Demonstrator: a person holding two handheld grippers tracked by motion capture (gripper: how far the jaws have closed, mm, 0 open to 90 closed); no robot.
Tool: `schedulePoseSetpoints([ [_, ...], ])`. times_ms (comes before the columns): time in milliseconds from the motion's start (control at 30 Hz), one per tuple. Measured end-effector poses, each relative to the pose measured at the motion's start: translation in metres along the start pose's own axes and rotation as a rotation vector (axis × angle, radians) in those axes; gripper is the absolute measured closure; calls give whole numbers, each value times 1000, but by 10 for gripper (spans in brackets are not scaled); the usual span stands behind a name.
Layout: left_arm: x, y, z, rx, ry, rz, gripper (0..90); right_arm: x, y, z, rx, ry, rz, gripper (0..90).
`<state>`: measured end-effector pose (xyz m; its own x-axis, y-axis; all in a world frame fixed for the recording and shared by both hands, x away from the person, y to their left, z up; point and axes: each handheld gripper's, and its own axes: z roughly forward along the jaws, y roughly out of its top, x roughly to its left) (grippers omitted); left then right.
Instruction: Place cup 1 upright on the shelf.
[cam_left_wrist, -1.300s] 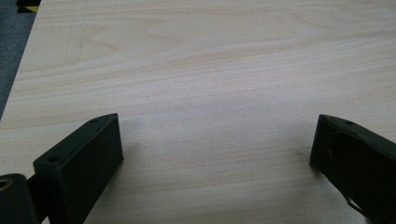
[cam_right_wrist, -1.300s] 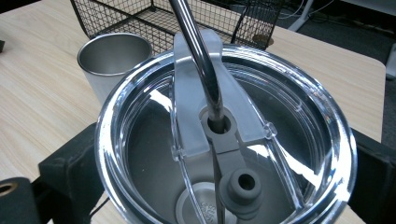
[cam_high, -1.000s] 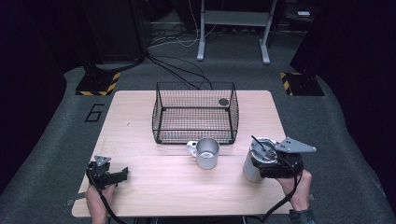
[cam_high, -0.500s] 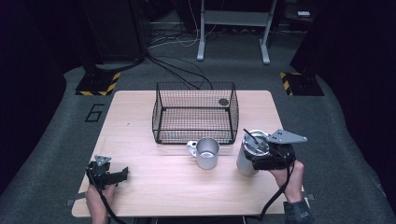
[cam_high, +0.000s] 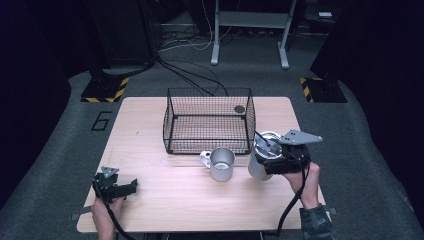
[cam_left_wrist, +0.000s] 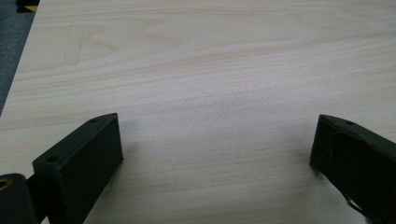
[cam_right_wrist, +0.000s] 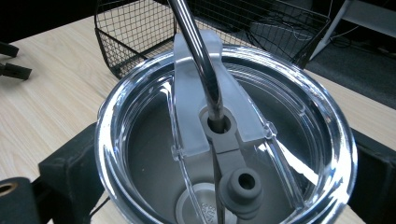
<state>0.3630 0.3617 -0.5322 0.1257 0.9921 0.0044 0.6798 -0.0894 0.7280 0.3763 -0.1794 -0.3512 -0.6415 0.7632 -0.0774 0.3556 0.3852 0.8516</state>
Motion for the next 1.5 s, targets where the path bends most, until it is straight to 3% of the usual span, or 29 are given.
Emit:
schedulePoseSetpoints([
  [1500,0,0,0,0,2,1,20,-10,75,9,-33,60,-19,32],
])
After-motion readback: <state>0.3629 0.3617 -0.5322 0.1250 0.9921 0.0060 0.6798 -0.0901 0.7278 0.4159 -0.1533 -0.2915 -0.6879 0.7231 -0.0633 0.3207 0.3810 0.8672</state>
